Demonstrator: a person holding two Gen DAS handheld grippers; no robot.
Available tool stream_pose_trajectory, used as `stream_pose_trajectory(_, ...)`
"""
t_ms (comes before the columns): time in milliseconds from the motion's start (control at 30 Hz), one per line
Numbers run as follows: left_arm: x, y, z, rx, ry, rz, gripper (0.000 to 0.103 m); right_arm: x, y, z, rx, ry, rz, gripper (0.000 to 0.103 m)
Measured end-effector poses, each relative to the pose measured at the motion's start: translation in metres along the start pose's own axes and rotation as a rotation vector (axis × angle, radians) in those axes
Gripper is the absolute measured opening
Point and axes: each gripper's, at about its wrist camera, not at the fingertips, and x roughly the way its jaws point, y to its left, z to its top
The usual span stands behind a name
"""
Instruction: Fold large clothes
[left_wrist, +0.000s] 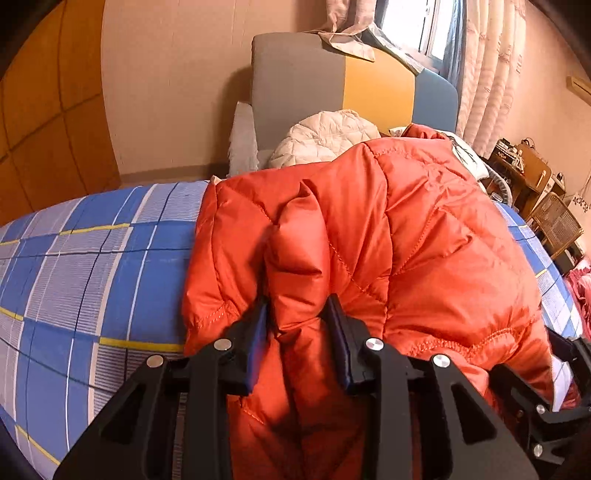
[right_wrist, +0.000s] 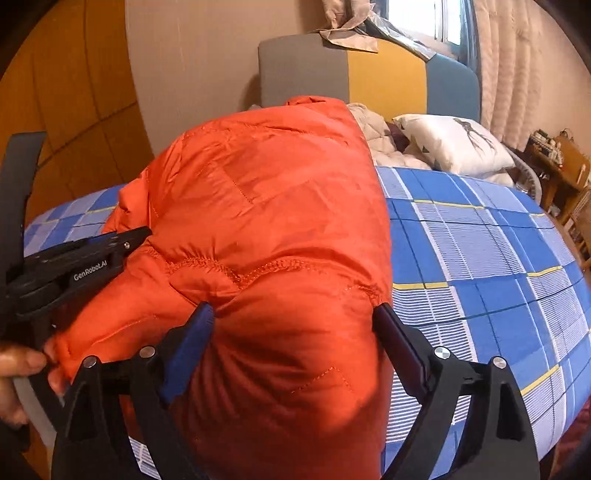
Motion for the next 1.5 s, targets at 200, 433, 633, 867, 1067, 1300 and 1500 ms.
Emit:
stream_pose_trajectory(200, -0.009, 0.012, -0.012, -0.057, -0.014, -0.027, 0.037, -0.001, 0.007, -0.003, -0.004, -0.006, -0.056, 0.088)
stream_pose_trajectory(433, -0.032, 0.013, -0.013, -0.046, -0.048, -0.030, 0.046, -0.018, 0.001, -0.007, 0.021, -0.020, -0.075, 0.088)
stream_pose_trajectory(633, -0.053, 0.010, -0.018, -0.039, -0.092, -0.016, 0.055, -0.029, 0.004, -0.012, 0.019, -0.031, -0.102, 0.088)
stream_pose_trajectory(867, -0.079, 0.007, -0.027, -0.037, -0.132, -0.010, 0.061, -0.038, 0.002, -0.021, 0.048, -0.040, -0.107, 0.092)
stream_pose_trajectory(1067, -0.108, 0.001, -0.047, -0.029, -0.162, -0.005, 0.065, -0.046, -0.001, -0.029, 0.072, -0.047, -0.103, 0.092)
stream_pose_trajectory(1300, -0.140, -0.004, -0.074, -0.038, -0.178, -0.004, 0.073, -0.068, -0.004, -0.047, 0.103, -0.065, -0.107, 0.093)
stream_pose_trajectory(1500, -0.169, -0.005, -0.103, -0.041, -0.191, 0.003, 0.084, -0.094, -0.011, -0.069, 0.159, -0.078, -0.119, 0.099)
